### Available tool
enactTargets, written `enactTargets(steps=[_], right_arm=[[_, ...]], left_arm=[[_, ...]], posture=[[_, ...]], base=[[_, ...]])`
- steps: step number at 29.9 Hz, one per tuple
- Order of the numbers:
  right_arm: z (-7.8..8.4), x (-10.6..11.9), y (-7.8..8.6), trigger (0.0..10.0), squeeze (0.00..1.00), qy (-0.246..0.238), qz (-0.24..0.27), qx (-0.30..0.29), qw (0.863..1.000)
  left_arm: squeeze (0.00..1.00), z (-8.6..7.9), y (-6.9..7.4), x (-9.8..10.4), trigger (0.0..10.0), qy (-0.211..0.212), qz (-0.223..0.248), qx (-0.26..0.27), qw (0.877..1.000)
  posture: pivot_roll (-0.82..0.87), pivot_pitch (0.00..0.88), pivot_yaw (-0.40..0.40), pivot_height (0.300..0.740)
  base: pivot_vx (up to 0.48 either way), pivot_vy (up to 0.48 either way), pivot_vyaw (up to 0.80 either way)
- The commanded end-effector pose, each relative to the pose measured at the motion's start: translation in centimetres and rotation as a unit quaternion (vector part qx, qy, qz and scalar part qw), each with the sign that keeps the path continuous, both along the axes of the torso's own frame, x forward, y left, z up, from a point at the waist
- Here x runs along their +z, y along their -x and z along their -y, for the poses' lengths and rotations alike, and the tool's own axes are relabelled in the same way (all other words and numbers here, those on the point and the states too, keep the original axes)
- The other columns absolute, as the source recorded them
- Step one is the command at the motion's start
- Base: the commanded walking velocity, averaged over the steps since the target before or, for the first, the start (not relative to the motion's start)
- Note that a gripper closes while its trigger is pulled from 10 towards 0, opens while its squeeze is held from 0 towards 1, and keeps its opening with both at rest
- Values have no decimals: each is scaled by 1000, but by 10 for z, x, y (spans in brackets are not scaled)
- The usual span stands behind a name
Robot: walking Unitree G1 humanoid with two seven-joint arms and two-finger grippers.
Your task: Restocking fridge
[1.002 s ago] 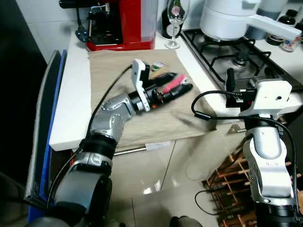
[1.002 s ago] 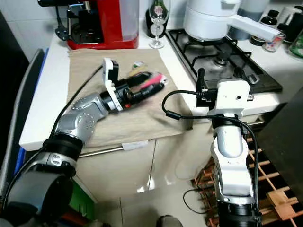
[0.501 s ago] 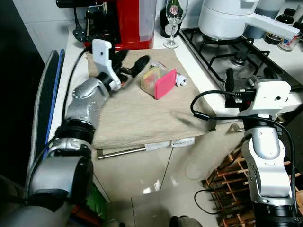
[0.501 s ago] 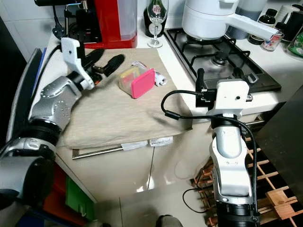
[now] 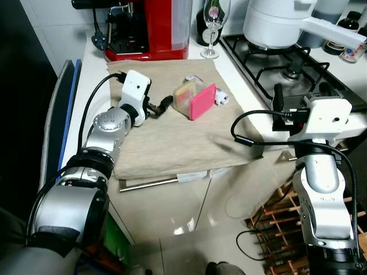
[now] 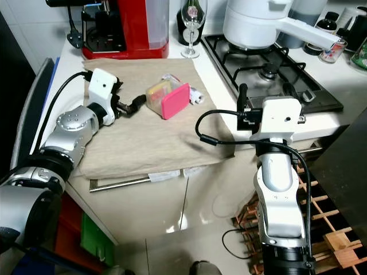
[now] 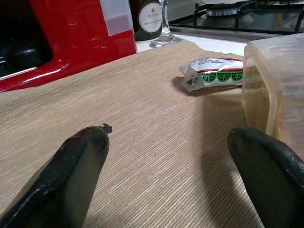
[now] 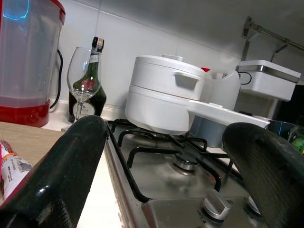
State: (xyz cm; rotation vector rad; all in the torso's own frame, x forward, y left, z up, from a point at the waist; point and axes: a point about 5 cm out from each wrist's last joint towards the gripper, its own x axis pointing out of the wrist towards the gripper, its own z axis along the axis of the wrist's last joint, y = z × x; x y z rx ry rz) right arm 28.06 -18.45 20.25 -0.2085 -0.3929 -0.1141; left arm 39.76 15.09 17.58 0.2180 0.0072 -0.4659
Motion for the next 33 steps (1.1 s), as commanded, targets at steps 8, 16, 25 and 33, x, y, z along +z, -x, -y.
enactTargets(steps=[8, 16, 25, 33], right_arm=[[1, 2, -1, 10000, 208, -1, 7, -1, 1000], [1, 2, -1, 10000, 208, -1, 7, -1, 1000], [1, 2, -1, 10000, 208, -1, 7, -1, 1000], [-1, 1, -3, 10000, 212, -2, 8, 1, 1000]], left_arm=[[0, 3, -2, 6, 10000, -7, 9, -2, 1000], [0, 3, -2, 6, 10000, -7, 9, -2, 1000], [0, 7, -2, 5, 10000, -7, 9, -11, 1000], [0, 79, 31, 29, 10000, 124, 52, -244, 960]], posture=[[-203, 33, 14, 740], [-203, 33, 14, 740], [-203, 33, 14, 740], [-195, 12, 19, 740]], base=[[0, 0, 0], [0, 0, 0], [0, 0, 0], [0, 0, 0]])
